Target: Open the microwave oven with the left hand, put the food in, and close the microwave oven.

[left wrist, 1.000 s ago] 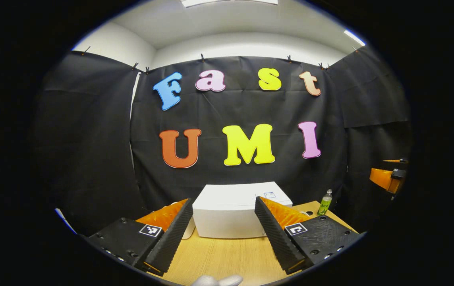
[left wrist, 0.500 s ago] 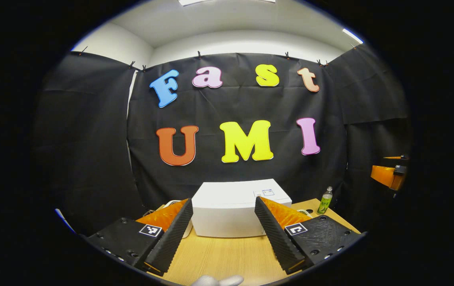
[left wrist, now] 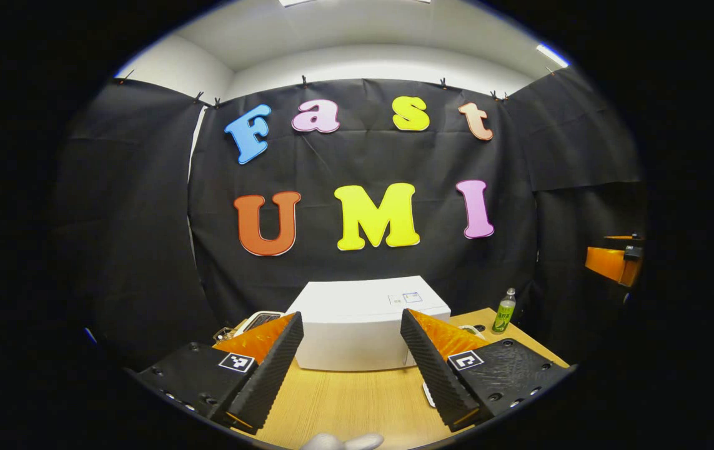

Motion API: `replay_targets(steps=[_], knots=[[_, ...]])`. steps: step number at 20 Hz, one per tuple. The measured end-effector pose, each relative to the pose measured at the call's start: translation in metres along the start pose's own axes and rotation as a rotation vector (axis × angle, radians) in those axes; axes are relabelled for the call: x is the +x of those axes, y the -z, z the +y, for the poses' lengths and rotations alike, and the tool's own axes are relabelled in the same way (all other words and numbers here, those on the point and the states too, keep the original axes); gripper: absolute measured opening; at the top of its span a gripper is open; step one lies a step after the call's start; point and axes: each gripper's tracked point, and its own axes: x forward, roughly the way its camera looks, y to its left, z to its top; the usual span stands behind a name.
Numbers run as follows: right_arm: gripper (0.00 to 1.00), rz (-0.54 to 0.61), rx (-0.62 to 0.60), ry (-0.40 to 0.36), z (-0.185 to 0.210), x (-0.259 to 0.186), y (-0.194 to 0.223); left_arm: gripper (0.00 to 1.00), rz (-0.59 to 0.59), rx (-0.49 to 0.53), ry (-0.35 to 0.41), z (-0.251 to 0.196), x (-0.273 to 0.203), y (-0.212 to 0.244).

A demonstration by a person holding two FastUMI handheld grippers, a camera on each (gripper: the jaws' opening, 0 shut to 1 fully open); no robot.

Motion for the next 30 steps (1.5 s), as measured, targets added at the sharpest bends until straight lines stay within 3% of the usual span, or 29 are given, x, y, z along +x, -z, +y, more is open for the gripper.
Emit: replay_targets(steps=[5,6,9,10,11,17,18,19,20,21,22,26,27,28,29,30], knots=[[1.00,0.001,-0.003,0.002,-0.004,-0.002,-0.001,0.96,-0.003,-0.025,0.019,-0.011,0.004,0.007],[0.93,-0.002,-0.003,0.003,-0.005,-0.002,-0.003,0.96,-0.005,-0.021,0.016,-0.012,0.004,0.007],[0.93,-0.005,-0.015,-0.007,-0.005,0.001,-0.005,0.96,-0.018,-0.011,0.008,-0.012,0.008,0.004],[1.00,-0.001,-0.020,-0.012,-0.005,0.003,-0.004,0.96,-0.022,-0.012,0.005,-0.013,0.011,0.004],[0.93,0.001,-0.026,-0.017,-0.005,0.005,-0.006,0.96,-0.017,-0.016,0.003,-0.014,0.013,0.006],[0.93,-0.014,-0.038,-0.040,-0.004,0.011,-0.012,0.96,0.005,-0.034,-0.010,-0.024,0.025,0.017],[1.00,-0.013,-0.039,-0.048,-0.004,0.014,-0.012,0.96,0.013,-0.037,-0.012,-0.025,0.028,0.020],[0.93,-0.012,-0.039,-0.051,-0.004,0.015,-0.012,0.96,0.019,-0.038,-0.015,-0.027,0.031,0.023],[1.00,-0.007,-0.042,-0.055,-0.006,0.016,-0.011,0.96,0.024,-0.041,-0.017,-0.029,0.033,0.025],[1.00,-0.006,-0.041,-0.057,-0.007,0.017,-0.012,0.96,0.027,-0.043,-0.016,-0.032,0.036,0.027],[0.93,-0.007,-0.040,-0.057,-0.008,0.020,-0.012,0.96,0.030,-0.042,-0.012,-0.035,0.039,0.028],[0.93,0.018,-0.034,-0.049,-0.014,0.023,-0.004,0.96,0.030,-0.047,0.008,-0.048,0.050,0.032],[1.00,0.020,-0.032,-0.041,-0.016,0.023,-0.003,0.96,0.031,-0.043,0.015,-0.051,0.051,0.033],[0.93,0.021,-0.029,-0.035,-0.018,0.023,-0.002,0.96,0.030,-0.036,0.021,-0.053,0.054,0.035],[1.00,0.023,-0.025,-0.029,-0.019,0.022,-0.001,0.96,0.030,-0.029,0.028,-0.054,0.057,0.036],[1.00,0.024,-0.023,-0.024,-0.020,0.022,0.001,0.96,0.036,-0.021,0.031,-0.055,0.059,0.038]])
